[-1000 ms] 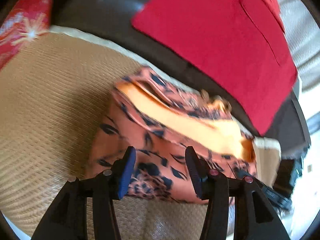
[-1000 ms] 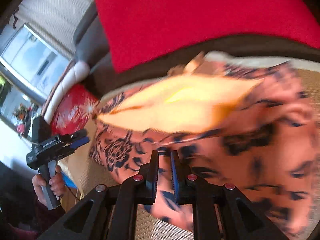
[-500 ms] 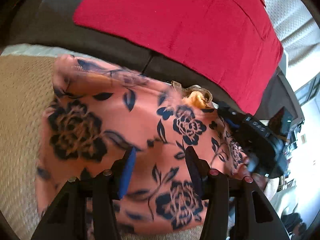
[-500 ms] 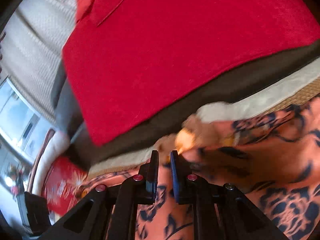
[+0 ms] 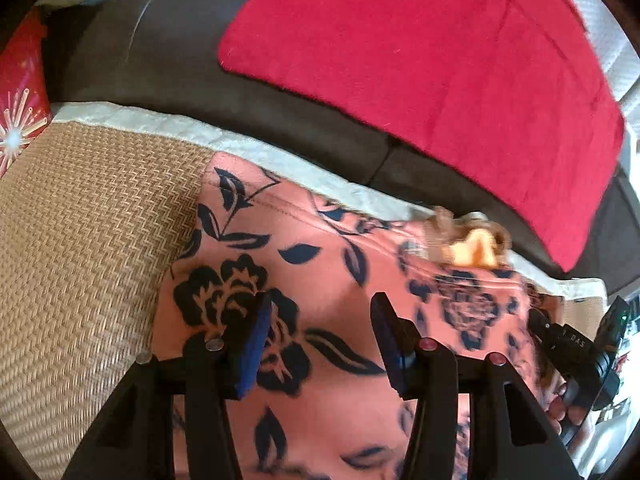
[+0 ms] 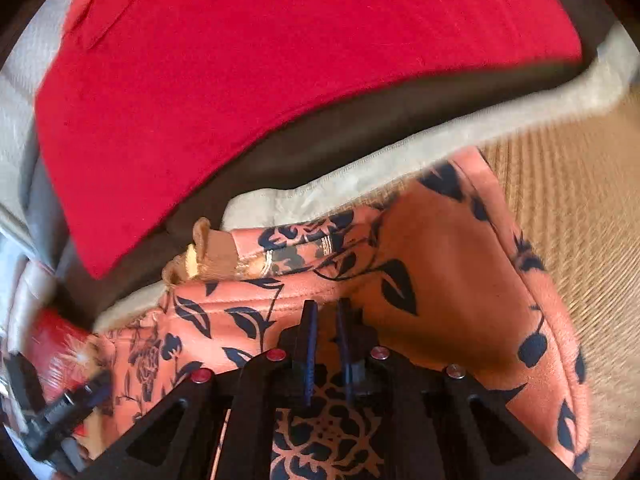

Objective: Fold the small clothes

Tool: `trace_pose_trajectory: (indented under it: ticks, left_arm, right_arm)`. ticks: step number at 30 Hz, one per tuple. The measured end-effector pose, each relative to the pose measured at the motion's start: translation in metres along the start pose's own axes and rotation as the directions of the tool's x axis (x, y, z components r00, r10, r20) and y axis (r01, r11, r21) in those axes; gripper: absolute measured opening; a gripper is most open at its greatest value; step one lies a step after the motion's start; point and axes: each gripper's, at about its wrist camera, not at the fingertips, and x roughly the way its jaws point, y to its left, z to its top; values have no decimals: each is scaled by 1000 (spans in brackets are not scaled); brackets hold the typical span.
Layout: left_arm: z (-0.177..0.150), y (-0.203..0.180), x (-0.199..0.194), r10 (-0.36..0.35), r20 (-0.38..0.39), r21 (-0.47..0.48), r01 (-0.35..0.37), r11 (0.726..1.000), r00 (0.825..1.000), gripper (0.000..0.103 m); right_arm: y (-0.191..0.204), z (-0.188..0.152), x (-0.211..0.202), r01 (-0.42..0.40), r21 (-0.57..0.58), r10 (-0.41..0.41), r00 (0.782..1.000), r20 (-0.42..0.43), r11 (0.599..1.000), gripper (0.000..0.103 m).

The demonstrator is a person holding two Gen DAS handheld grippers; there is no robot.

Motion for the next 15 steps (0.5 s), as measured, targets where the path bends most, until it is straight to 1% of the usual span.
trace_pose_trajectory:
  ticks: [1,2,3,4,5,6,7,8,9,10,11,12,13,14,15]
  left_arm:
    - [-3,-1,-8,-11,16,6,11,1000,1000,53]
    - [-6,-3,-19,-3,41,20,2,1000,999,55]
    - [-9,-3,-26,18,58,29,-19,999,998,63]
    - [-12,-3,-32,50,77,37,-53,998,996,69]
    - [-16,-2,-35,87,91,46,-91,995,992,70]
    - [-20,-1,-35,134,89,58,-139,989,987,71]
    - [-22,0,-31,177,71,69,-182,981,982,71]
    - [-25,2,-23,225,36,84,-227,970,974,71]
    - [-30,5,-12,272,-15,104,-269,957,962,71]
    - [-35,8,-5,302,-55,117,-294,949,952,71]
    - [-38,6,-6,318,-44,132,-310,941,947,71]
    - [-41,2,-15,335,-21,147,-329,933,942,71]
    - [-44,-2,-23,328,-8,151,-323,934,945,71]
    - [-48,-6,-36,290,21,153,-289,945,957,71]
    - [-54,-10,-44,270,36,159,-272,949,962,73]
  right_arm:
    - [1,0,-10,-11,8,11,1000,10,1000,15]
    - [4,0,-20,-18,-5,18,1000,21,1000,15]
    - [7,-2,-31,-30,-29,32,998,45,999,15]
    - [10,-6,-42,-39,-56,42,997,66,998,15]
    - [11,-12,-49,-28,-76,33,997,66,997,15]
    - [10,-18,-53,-18,-87,22,999,46,996,15]
    - [7,-26,-53,-12,-93,13,1000,12,996,15]
    - [2,-33,-49,-2,-95,-1,999,-35,995,16]
    - [-2,-40,-44,8,-99,-15,997,-74,995,15]
    - [-6,-45,-46,-8,-104,1,997,-71,995,15]
    - [-7,-49,-55,-6,-104,0,999,-53,995,15]
    - [-7,-51,-63,6,-99,-12,998,-63,995,15]
    - [-7,-54,-74,-1,-90,-4,998,-60,996,17]
    - [-9,-60,-90,-29,-87,26,999,-32,996,17]
    - [-9,-66,-99,-45,-94,44,999,-15,995,18]
